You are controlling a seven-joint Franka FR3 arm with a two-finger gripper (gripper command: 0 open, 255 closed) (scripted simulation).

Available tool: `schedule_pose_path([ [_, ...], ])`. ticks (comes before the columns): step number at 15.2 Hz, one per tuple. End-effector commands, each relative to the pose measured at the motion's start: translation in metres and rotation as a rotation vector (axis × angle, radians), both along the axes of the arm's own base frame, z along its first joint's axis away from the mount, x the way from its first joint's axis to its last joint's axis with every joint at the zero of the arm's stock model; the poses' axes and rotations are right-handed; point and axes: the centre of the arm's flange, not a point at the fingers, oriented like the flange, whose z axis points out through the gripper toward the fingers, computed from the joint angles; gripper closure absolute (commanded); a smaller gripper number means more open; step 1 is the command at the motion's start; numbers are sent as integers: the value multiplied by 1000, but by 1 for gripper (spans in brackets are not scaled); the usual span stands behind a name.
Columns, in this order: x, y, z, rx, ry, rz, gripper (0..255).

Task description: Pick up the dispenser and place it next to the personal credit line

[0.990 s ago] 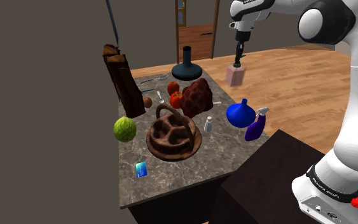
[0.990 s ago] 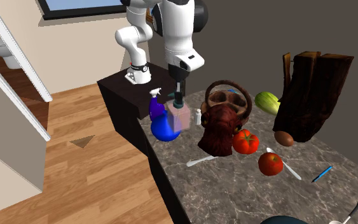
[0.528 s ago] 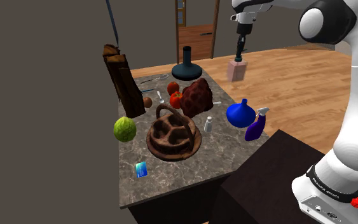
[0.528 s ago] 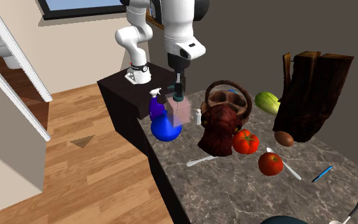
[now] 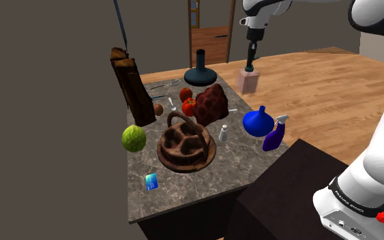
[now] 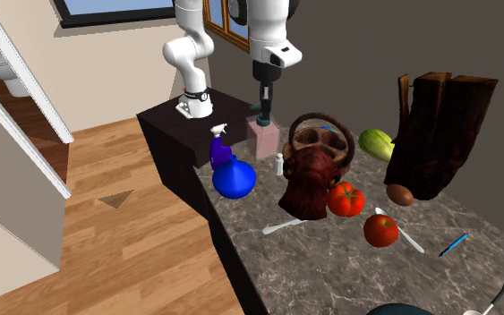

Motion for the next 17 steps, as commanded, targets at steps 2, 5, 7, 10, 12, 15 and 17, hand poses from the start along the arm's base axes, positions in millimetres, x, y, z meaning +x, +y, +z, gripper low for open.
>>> schedule_pose_path([
  [2, -7, 41, 1, -1, 0, -1, 255],
  [5, -16, 79, 1, -1, 0, -1, 255],
  [7, -22, 105, 1, -1, 0, -1, 255],
  [10, -30, 144, 1, -1, 0, -1, 255],
  [12, -36, 170, 1, -1, 0, -1, 255],
  [15, -45, 208, 1, -1, 0, -1, 255],
  [17, -51, 234, 2, -1, 0, -1, 255],
])
